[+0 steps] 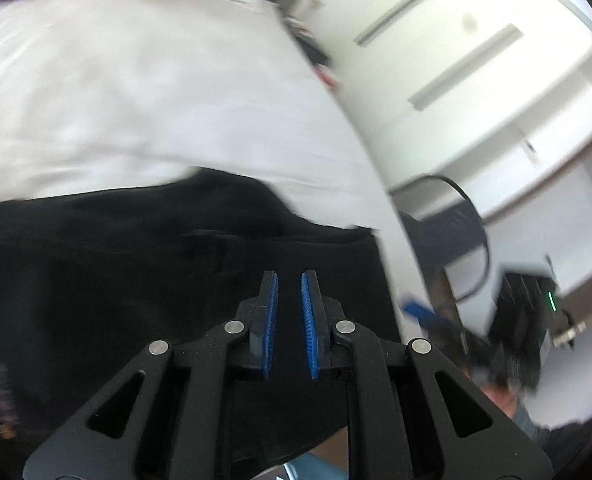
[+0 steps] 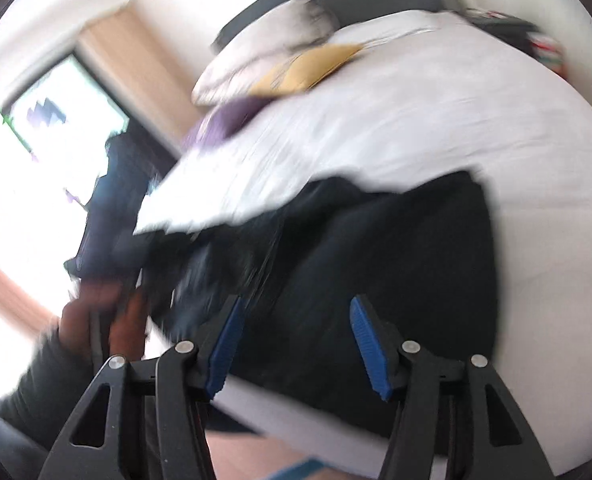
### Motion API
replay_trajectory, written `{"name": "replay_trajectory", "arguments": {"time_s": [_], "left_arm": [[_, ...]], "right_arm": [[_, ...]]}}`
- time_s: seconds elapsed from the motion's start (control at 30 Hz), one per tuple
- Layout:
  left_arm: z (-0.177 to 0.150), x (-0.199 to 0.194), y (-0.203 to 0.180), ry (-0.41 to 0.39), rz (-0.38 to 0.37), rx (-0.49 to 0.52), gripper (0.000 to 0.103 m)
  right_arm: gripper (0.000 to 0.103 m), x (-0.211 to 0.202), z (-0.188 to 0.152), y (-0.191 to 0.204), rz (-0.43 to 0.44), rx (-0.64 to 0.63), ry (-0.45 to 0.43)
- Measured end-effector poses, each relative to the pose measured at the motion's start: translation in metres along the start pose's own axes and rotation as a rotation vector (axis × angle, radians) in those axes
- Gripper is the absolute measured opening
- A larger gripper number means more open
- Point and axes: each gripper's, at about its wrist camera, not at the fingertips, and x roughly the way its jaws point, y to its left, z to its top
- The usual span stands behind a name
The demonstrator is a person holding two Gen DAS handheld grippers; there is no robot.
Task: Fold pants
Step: 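Lift the jeans with the left gripper and fold it over the stack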
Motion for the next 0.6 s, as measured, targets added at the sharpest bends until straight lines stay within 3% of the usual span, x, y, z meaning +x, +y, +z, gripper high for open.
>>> {"name": "replay_trajectory", "arguments": {"time_s": [0.07, 0.17, 0.23, 0.3, 0.43, 0.53, 0.6], "left_arm": [[-0.006, 0.028, -0.018, 0.047, -0.006, 0.031, 0.011], [-0.02, 0.062, -0.028, 0.12, -0.017, 0.043, 0.011], [-0.033, 0.081, -0.023, 0.167, 0.02, 0.04, 0.011], [-0.047, 0.087, -0.008, 0.184, 0.019, 0.013, 0.011], [-0.059, 0.074, 0.004, 0.133, -0.026, -0.008, 0.011], [-0.066, 0.066, 0.005, 0.113, -0.023, -0.018, 0.011], [-0.072, 0.059, -0.001, 0.095, -0.029, -0.003, 0.011]], "right_arm": [[0.06, -0.001, 0.02, -0.025, 0.053, 0.075, -0.038], [0.06, 0.019, 0.041, -0.059, 0.1, 0.151, -0.032], [0.059, 0.039, 0.047, -0.085, 0.122, 0.211, 0.006], [0.056, 0.055, 0.043, -0.102, 0.061, 0.246, 0.025], [0.025, 0.067, 0.039, -0.138, 0.13, 0.34, 0.041], [0.03, 0.049, 0.036, -0.134, 0.137, 0.34, 0.041], [0.049, 0.028, 0.029, -0.117, 0.179, 0.321, 0.033]]}}
